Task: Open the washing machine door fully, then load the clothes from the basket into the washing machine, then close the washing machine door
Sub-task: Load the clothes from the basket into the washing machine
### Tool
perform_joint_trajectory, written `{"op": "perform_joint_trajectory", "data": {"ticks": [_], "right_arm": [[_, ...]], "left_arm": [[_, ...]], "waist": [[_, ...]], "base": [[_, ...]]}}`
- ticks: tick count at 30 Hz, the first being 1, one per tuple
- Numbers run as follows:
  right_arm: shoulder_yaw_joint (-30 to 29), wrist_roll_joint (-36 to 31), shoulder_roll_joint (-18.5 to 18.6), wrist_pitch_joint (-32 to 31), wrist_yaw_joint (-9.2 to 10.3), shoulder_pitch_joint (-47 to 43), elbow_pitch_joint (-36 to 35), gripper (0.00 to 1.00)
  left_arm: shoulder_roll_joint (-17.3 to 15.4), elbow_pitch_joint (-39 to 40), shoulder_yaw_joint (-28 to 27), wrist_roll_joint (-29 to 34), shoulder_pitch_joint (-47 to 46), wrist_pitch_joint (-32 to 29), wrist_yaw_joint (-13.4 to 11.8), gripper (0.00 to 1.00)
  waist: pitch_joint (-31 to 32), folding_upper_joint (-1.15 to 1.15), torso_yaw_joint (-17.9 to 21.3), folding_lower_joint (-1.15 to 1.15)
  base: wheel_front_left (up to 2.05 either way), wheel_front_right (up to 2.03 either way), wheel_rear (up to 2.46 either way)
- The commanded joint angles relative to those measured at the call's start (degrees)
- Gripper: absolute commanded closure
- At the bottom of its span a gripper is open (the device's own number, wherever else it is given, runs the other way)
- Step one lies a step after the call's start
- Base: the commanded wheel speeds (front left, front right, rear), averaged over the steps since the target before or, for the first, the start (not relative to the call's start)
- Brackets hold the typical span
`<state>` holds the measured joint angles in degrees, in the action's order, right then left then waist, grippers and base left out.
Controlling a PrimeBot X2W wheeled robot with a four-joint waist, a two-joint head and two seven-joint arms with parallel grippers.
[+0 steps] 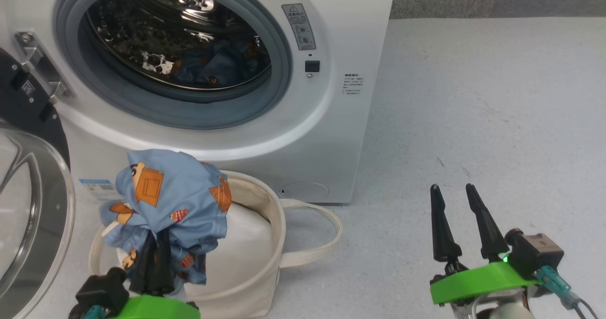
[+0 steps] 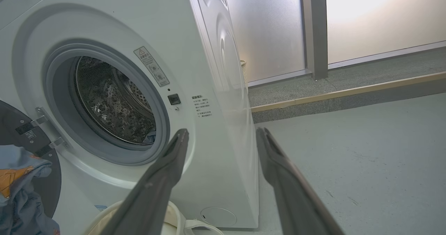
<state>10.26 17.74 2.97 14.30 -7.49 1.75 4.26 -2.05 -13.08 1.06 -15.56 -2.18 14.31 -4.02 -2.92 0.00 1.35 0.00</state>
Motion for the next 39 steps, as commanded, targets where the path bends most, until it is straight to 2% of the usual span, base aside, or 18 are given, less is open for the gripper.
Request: {"op": "perform_joint_trajectory", "data": {"ticks": [1, 9, 15, 29, 39], "right_arm": [[1.31, 0.31, -0.09, 0.7, 0.0, 0.45, -1.73, 0.0], [1.49, 0.19, -0.09, 0.7, 0.0, 1.55, -2.26, 0.0], [1.24, -0.06, -0.09, 0.7, 0.0, 3.68, -3.16, 0.0], [1.18, 0.81, -0.09, 0.7, 0.0, 11.18, -5.54, 0.0], [1.51, 1.53, -0.09, 0.7, 0.0, 15.42, -6.7, 0.0]], "left_arm": [[-0.83, 2.37, -1.62, 0.4, -1.24, 0.69, -0.06, 1.0], [-0.83, 2.56, -1.29, 2.36, -3.95, 0.69, 0.24, 1.0], [-1.11, 1.27, -2.66, 6.23, -10.81, 0.69, 1.43, 1.0], [-6.87, -8.76, -3.83, 13.15, -39.58, 0.69, 3.64, 1.0], [-13.25, -19.82, -2.53, 17.37, -61.95, 0.69, 1.96, 1.0]], "waist": [[-0.17, 0.0, 0.18, 0.0], [-3.33, 0.0, 1.54, 0.0], [-8.93, 0.0, 2.99, 0.0], [-24.99, 0.0, 6.95, 0.0], [-34.79, 0.0, 8.99, 0.0]], "base": [[0.0, 0.0, 0.0], [0.0, 0.0, 0.0], [0.0, 0.0, 0.0], [0.0, 0.0, 0.0], [0.0, 0.0, 0.0]]}}
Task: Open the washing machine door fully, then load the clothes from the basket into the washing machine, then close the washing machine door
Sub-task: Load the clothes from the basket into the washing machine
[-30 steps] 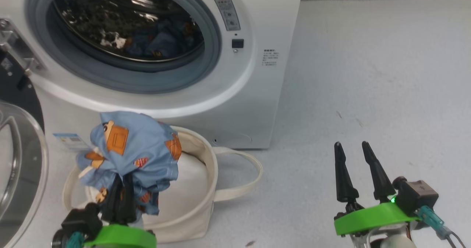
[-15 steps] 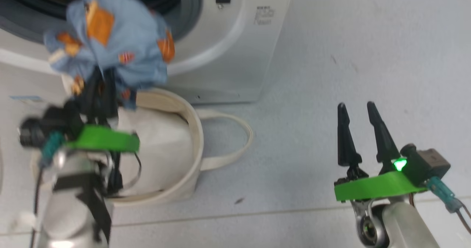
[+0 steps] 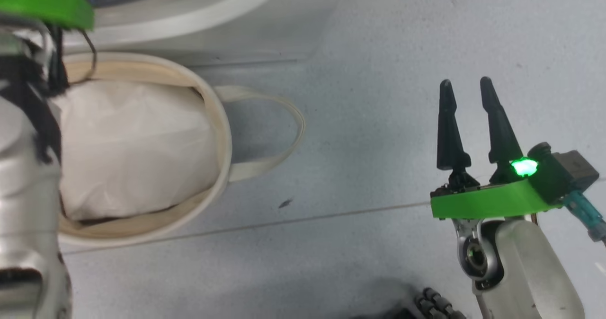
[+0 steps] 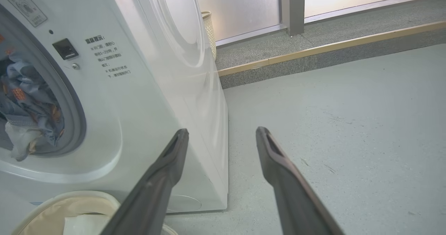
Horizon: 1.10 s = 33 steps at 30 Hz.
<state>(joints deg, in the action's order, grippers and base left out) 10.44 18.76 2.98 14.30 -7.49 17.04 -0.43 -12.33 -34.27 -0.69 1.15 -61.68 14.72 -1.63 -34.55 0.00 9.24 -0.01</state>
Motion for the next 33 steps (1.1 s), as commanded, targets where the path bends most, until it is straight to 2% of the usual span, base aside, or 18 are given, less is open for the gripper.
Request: {"op": "perform_joint_trajectory", "data": {"ticks": [1, 5, 11, 22, 23, 24, 33], "right_arm": [[1.37, 0.48, -0.1, 0.7, 0.0, 0.51, -2.14, 0.0], [1.6, 0.61, -0.1, 0.7, 0.0, 1.93, -2.75, 0.0], [1.54, 0.71, -0.1, 0.7, 0.0, 3.03, -3.34, 0.0], [0.55, 0.35, -0.1, 0.7, 0.0, 3.87, -3.8, 0.0], [0.46, 0.12, -0.1, 0.7, 0.0, 3.88, -3.82, 0.0], [0.41, -0.07, -0.1, 0.7, 0.0, 3.91, -3.76, 0.0], [1.39, -1.02, -0.1, 0.7, 0.0, 4.69, -3.09, 0.0]], "left_arm": [[-3.49, 0.46, -0.52, 1.08, -4.52, 0.28, -0.68, 1.0], [-4.89, -1.03, 0.69, 2.24, -12.53, 0.28, -1.55, 1.0], [-5.06, -0.52, 2.99, 2.89, -19.98, 0.28, -1.82, 1.0], [-6.89, -7.55, 1.83, 0.88, -25.28, 0.28, -5.34, 1.0], [-6.83, -7.93, 1.62, 0.61, -25.46, 0.28, -5.83, 0.46], [-6.72, -8.33, 1.59, 0.56, -25.4, 0.28, -6.46, 0.0], [-4.76, -4.5, 3.29, -0.65, -19.2, 0.28, -6.84, 0.0]], "waist": [[-4.08, 0.0, 1.21, 0.01], [-7.65, 0.0, 1.68, 0.01], [-11.29, 0.0, 2.07, 0.01], [-15.97, 0.0, 2.76, 0.01], [-16.23, 0.0, 2.51, 0.01], [-16.32, 0.0, 2.29, 0.01], [-12.55, 0.0, 0.11, 0.01]], "base": [[0.0, 0.0, 0.0], [0.0, 0.0, 0.0], [0.0, 0.0, 0.0], [0.0, 0.0, 0.0], [0.0, 0.0, 0.0], [0.0, 0.0, 0.0], [0.0, 0.0, 0.0]]}}
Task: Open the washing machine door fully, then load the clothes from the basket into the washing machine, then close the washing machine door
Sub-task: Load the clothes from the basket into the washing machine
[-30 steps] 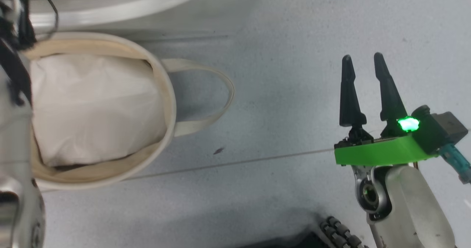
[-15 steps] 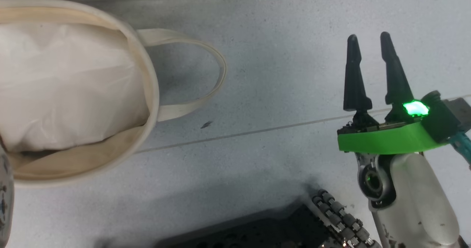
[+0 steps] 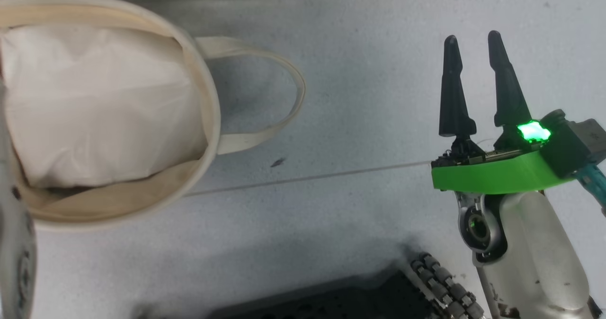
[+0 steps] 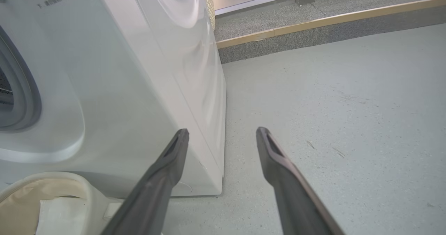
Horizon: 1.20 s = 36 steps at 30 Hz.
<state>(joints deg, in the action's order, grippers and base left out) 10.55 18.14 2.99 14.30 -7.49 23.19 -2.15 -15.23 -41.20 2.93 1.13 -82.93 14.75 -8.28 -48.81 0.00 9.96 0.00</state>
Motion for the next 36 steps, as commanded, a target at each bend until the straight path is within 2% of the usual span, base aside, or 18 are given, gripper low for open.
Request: {"op": "perform_joint_trajectory", "data": {"ticks": [1, 9, 13, 19, 20, 23, 27, 32, 36], "right_arm": [[1.34, -0.45, -0.12, 0.7, 0.0, -1.53, -1.21, 0.0], [2.25, -2.36, -0.12, 0.7, 0.0, -3.66, 1.64, 0.0], [1.68, -3.05, -0.12, 0.7, 0.0, -5.83, 3.22, 0.0], [1.2, -3.42, -0.12, 0.7, 0.0, -9.93, 5.17, 0.0], [1.2, -3.42, -0.12, 0.7, 0.0, -9.93, 5.17, 0.0], [1.22, -3.23, -0.12, 0.7, 0.0, -12.01, 5.82, 0.0], [1.44, -2.78, -0.12, 0.7, 0.0, -15.4, 6.39, 0.0], [1.42, -1.51, -0.12, 0.7, 0.0, -18.93, 5.64, 0.0], [0.77, -1.39, -0.12, 0.7, 0.0, -20.9, 5.59, 0.0]], "left_arm": [[-1.71, 3.08, -0.12, -0.77, 3.5, 0.25, -0.07, 0.0], [0.6, 9.07, -1.43, -3.93, 19.73, 0.25, 0.39, 0.0], [3.06, 12.13, -2.34, -5.18, 30.28, 0.25, 0.96, 0.0], [7.37, 15.34, -3.52, -7.13, 44.95, 0.25, 3.15, 0.0], [7.37, 15.34, -3.52, -7.13, 44.95, 0.25, 3.15, 0.0], [8.97, 17.58, -5.46, -8.84, 51.72, 0.25, 4.68, 0.0], [10.93, 20.16, -8.35, -12.06, 62.03, 0.25, 9.04, 0.0], [12.02, 23.46, -9.27, -13.35, 71.12, 0.25, 11.45, 0.0], [12.3, 26.35, -8.73, -16.2, 76.4, 0.25, 12.33, 0.0]], "waist": [[2.72, 0.0, -0.81, 0.0], [14.27, 0.0, -2.39, 0.0], [21.13, 0.0, -3.46, 0.0], [30.7, 0.0, -5.5, 0.0], [30.7, 0.0, -5.5, 0.0], [35.05, 0.0, -6.43, 0.0], [41.59, 0.0, -7.58, 0.0], [46.54, 0.0, -8.06, 0.0], [48.03, 0.0, -8.69, 0.0]], "base": [[0.0, 0.0, 0.0], [0.0, 0.0, 0.0], [0.0, 0.0, 0.0], [0.0, 0.0, 0.0], [0.0, 0.0, 0.0], [0.0, 0.0, 0.0], [0.0, 0.0, 0.0], [0.0, 0.0, 0.0], [0.0, 0.0, 0.0]]}}
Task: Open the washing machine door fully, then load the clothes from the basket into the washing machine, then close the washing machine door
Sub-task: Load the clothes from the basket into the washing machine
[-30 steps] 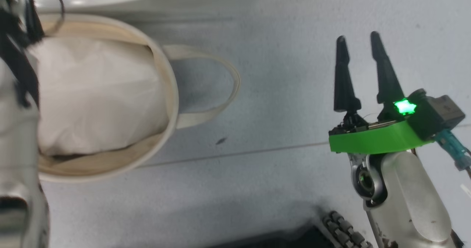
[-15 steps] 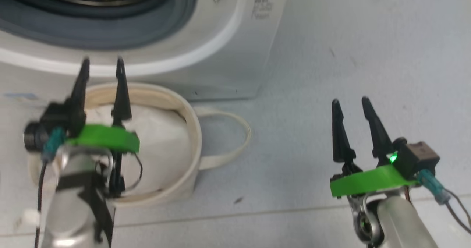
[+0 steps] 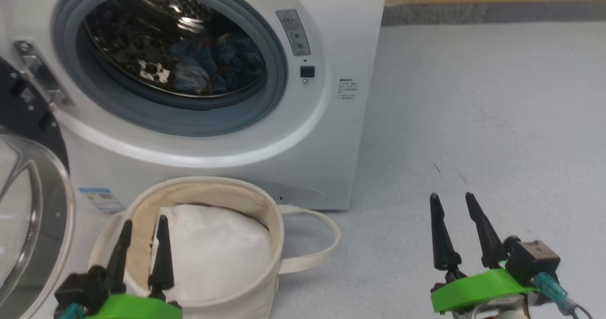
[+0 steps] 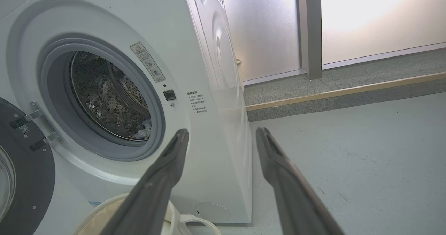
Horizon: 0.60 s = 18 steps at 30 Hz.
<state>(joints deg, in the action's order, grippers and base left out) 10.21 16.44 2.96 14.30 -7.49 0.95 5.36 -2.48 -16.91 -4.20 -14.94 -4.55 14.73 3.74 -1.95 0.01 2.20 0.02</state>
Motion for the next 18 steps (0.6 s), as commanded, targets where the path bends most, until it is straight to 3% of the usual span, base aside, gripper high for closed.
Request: {"op": "perform_joint_trajectory", "data": {"ticks": [1, 7, 18], "right_arm": [[0.8, 0.36, -0.08, 0.7, 0.0, 1.06, -1.94, 0.0], [0.9, 1.88, -0.08, 0.7, 0.0, 0.32, -2.82, 0.0], [1.34, 2.65, -0.08, 0.7, 0.0, 0.05, -2.38, 0.0]], "left_arm": [[-0.44, 2.62, -0.91, -0.68, -1.07, 0.27, 0.23, 0.0], [-0.42, 3.7, 3.26, -1.72, 3.1, 0.27, -1.12, 0.0], [-0.41, 4.28, 5.24, -2.09, 4.04, 0.27, -2.34, 0.0]], "waist": [[1.39, -0.01, -1.2, -0.02], [2.7, -0.01, -1.52, -0.02], [3.47, -0.01, -1.5, -0.02]], "base": [[0.0, 0.0, 0.0], [0.0, 0.0, 0.0], [0.0, 0.0, 0.0]]}}
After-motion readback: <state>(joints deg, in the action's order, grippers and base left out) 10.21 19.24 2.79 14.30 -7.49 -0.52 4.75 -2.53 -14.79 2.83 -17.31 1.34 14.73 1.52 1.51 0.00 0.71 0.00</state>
